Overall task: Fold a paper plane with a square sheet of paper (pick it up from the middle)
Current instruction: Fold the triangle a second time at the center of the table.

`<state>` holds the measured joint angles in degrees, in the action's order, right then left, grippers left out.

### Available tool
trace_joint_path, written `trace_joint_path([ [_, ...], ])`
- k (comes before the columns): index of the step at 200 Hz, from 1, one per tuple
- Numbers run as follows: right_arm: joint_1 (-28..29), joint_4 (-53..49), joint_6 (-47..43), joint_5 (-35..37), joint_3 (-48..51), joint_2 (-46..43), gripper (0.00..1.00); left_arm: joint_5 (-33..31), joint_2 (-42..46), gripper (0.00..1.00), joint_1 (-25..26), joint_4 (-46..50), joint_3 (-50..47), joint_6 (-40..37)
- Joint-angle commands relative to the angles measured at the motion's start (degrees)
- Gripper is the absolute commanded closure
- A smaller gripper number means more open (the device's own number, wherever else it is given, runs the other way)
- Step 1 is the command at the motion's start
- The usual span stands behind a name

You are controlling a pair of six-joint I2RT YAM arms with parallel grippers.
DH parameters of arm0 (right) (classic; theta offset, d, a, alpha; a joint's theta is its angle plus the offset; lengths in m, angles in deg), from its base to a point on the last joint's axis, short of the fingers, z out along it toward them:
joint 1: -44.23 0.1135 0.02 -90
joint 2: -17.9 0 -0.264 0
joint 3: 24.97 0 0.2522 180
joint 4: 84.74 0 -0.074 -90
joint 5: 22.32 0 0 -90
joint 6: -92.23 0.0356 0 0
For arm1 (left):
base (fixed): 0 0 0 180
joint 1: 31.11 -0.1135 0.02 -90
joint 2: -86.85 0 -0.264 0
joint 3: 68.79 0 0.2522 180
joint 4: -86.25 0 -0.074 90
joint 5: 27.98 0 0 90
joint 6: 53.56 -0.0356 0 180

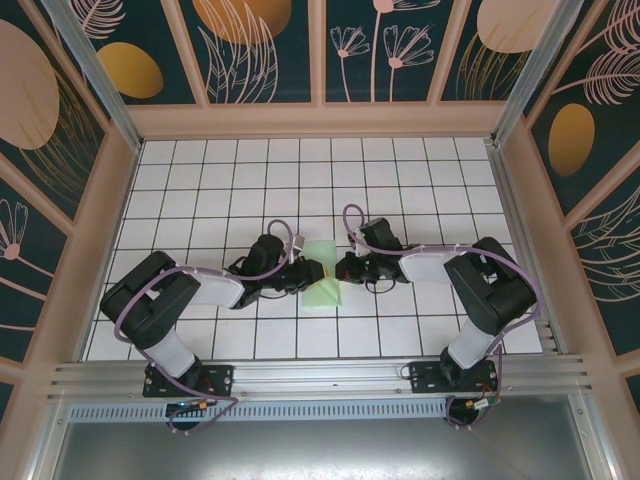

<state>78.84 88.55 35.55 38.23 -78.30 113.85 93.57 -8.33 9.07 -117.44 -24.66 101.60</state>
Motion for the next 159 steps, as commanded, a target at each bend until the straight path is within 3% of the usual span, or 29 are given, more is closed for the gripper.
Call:
trace_joint_path([
  [1,0.1,-1.1,-1.2,1.2,0.4,1.2,0.97,1.7,-2.0,0.78,0.3,-1.1,1.7,-0.7],
  [159,-0.5,-1.1,-1.9,2.3,-1.2,1.6,0.98,2.2,-7.3,0.80,0.4,-1.9,2.8,-0.6],
])
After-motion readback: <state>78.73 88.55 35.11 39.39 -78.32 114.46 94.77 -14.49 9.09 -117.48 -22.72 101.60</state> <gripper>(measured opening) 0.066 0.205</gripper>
